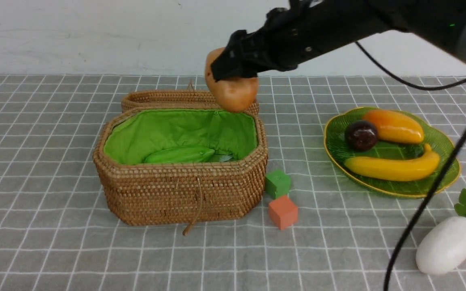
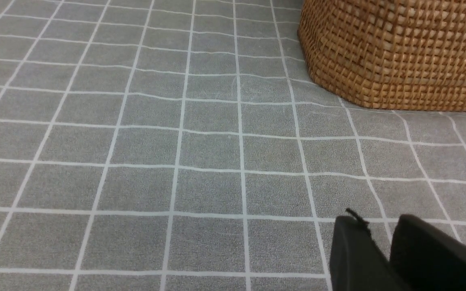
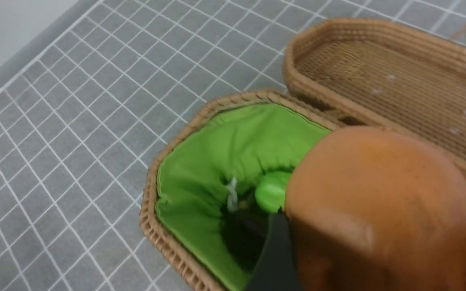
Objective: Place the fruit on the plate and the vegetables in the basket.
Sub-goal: Use the right arm to grab a potato and put it into the left basket, then take a daikon with your right arm and place it on the basket on the left.
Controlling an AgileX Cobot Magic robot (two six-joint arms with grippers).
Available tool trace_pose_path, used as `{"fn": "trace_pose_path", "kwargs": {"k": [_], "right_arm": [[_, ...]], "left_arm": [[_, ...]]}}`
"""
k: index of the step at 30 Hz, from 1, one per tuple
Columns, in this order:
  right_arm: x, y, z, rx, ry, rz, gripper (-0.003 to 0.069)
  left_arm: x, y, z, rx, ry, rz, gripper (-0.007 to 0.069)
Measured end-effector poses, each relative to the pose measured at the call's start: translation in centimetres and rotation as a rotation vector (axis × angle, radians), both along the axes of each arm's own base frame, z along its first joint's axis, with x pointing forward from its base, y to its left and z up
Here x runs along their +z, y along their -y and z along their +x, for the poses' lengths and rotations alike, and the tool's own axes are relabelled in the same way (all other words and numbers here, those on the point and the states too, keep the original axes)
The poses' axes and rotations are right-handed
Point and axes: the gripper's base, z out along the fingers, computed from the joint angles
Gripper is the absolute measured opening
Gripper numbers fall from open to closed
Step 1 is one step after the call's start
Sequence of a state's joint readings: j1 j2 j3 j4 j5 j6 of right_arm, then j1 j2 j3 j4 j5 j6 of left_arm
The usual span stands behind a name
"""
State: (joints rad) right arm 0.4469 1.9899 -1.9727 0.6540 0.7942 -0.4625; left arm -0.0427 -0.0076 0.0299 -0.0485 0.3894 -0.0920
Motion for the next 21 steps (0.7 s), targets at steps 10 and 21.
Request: {"fn": "trace_pose_path", "kwargs": {"k": [10,21], "right_arm": [[-1.7,-1.6,1.1,0.023,-0.007,-0.02,0.0673],[1.4,3.5,-1.0,-0.103,-0.134,-0.104,0.0612]], "left_arm": [[0.0,0.0,0.0,0.0,0.0,0.0,0.0144],[0.0,0.0,0.0,0.0,0.0,0.0,0.0144]]}}
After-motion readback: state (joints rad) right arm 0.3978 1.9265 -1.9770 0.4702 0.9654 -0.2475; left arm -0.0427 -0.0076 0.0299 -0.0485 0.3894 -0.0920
